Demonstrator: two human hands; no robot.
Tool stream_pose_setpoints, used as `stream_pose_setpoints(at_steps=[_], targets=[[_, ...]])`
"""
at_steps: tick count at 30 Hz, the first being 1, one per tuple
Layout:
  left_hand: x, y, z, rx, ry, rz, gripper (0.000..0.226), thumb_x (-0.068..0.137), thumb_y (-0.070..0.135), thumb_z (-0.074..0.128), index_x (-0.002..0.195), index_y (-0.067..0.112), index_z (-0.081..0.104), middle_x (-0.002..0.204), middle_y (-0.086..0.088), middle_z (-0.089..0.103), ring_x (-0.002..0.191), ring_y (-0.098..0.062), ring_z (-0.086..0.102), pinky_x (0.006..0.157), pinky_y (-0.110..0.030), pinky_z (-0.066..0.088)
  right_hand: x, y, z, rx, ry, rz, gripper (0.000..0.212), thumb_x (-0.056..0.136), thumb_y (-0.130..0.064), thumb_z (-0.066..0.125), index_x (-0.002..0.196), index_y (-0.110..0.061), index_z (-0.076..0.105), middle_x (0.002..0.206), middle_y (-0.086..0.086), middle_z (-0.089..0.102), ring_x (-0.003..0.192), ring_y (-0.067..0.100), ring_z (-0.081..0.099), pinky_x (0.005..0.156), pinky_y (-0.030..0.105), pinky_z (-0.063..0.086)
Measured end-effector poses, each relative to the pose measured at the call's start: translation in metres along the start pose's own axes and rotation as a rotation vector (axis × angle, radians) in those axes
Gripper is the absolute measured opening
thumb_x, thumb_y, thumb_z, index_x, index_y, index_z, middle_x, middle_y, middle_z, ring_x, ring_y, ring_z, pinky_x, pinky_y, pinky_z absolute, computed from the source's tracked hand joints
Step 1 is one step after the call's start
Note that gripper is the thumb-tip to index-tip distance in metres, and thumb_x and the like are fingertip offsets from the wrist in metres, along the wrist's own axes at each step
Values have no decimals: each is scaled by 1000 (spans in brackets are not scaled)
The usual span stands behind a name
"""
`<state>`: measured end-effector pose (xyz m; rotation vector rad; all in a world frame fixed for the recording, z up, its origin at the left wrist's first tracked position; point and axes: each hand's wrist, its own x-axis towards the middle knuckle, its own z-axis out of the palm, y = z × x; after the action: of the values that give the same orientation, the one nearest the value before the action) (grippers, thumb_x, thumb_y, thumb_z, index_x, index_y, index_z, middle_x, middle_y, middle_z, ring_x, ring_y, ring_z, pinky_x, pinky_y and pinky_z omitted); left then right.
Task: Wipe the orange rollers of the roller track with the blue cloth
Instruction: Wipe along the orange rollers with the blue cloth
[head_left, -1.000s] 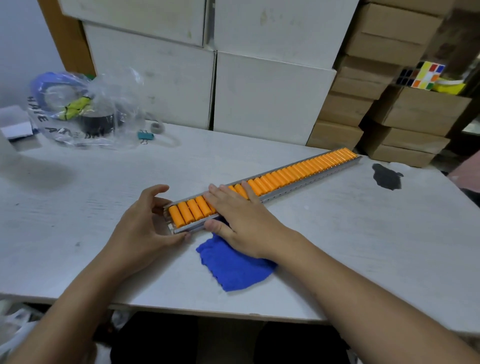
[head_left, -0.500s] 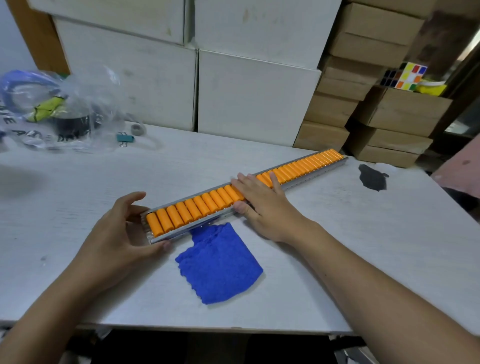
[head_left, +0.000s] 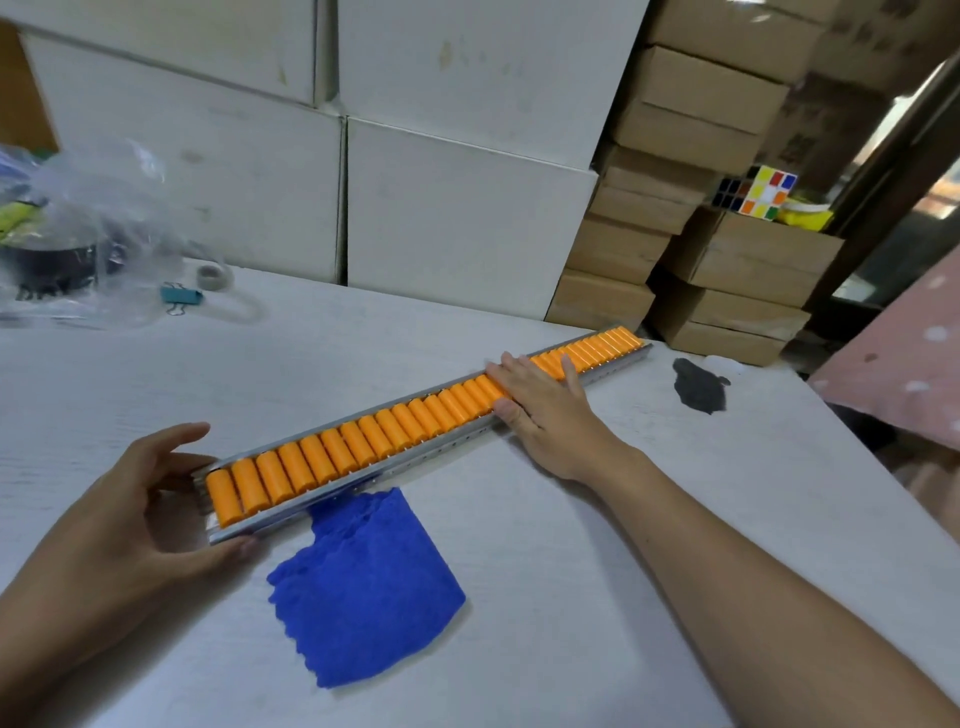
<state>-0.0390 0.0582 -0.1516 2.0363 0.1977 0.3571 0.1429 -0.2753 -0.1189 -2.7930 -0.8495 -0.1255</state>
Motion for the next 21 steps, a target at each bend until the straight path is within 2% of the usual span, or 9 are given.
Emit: stream_pose_setpoints(at_steps=[3, 8, 10, 13, 17, 21], targets=[[-2, 2, 0, 3, 4, -17, 105, 38, 43, 90, 131, 46, 41, 111, 11, 63, 98, -15, 65, 83, -52, 53, 3, 17, 0, 5, 26, 23, 60, 96, -57, 14, 149, -31, 24, 158, -4, 19, 145, 8, 6, 113, 42, -19], [-4, 13, 2, -7, 26, -1, 97, 42, 31, 86, 128, 45, 45, 110, 9, 61, 95, -15, 65, 85, -52, 52, 11, 44, 2, 17, 57, 80, 72, 89, -67, 3, 148, -33, 26, 158, -5, 19, 145, 6, 6, 113, 40, -19], [-8, 18, 3, 87, 14, 8, 97, 43, 32, 85, 129, 47, 43, 110, 12, 58, 99, -15, 61, 86, -51, 51, 10, 54, -1, -2, 67, 107, 70, 90, -65, 3, 148, -33, 26, 158, -5, 19, 145, 7, 6, 112, 40, -20], [-9, 29, 2, 229, -39, 38, 100, 43, 44, 84, 131, 51, 36, 121, 17, 51, 112, -18, 54, 90, -50, 49, 12, 68, -4, -16, 72, 128, 71, 90, -66, 1, 148, -33, 26, 158, -4, 20, 146, 9, 6, 112, 41, -19], [3, 45, 3, 439, -83, 223, 85, 54, 64, 65, 130, 55, 28, 117, 13, 51, 105, -13, 49, 88, -42, 44, 15, 84, -5, -19, 78, 161, 79, 85, -71, -4, 148, -33, 26, 158, -5, 19, 146, 10, 6, 112, 43, -19], [16, 71, 23, 610, -166, 375, 76, 71, 70, 47, 137, 33, 39, 127, 8, 54, 113, -11, 45, 92, -33, 38, 18, 97, -7, -34, 95, 215, 77, 87, -68, -4, 147, -31, 27, 158, -3, 20, 146, 12, 6, 114, 46, -15]])
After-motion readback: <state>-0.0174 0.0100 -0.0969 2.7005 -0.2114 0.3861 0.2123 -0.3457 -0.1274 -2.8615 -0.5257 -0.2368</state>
